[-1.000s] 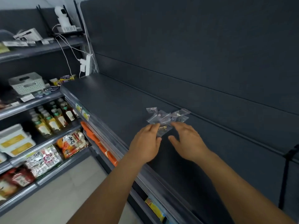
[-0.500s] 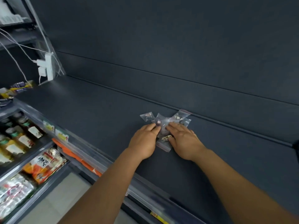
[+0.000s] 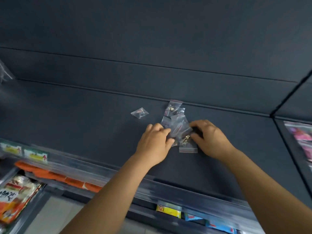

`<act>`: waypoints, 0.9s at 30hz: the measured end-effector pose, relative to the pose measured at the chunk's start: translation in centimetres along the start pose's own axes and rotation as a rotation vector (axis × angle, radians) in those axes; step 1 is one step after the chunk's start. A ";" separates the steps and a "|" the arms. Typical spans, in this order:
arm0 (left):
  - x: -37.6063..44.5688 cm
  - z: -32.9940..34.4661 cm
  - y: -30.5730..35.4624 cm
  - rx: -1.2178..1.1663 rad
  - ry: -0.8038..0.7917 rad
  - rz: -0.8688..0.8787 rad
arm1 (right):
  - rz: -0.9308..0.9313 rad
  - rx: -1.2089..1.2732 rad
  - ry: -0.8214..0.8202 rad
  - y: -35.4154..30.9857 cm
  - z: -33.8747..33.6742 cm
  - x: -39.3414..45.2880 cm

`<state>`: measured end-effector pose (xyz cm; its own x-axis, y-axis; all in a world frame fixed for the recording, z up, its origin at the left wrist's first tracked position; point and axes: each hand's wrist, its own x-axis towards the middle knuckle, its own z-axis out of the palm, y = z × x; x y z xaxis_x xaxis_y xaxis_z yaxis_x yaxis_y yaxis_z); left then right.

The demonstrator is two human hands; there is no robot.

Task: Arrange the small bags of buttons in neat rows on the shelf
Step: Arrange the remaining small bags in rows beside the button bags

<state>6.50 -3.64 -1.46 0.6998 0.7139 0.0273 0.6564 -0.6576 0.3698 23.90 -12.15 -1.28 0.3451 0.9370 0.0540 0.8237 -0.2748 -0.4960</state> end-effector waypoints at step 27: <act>-1.5 0.1 0.1 -0.135 0.005 -0.012 | 0.177 -0.066 0.062 -0.5 0.7 -2.7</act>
<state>5.56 -4.78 -1.57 0.6903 0.7230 0.0265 0.6207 -0.6107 0.4917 22.22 -14.36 -1.77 0.5128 0.8581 0.0253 0.7744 -0.4497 -0.4450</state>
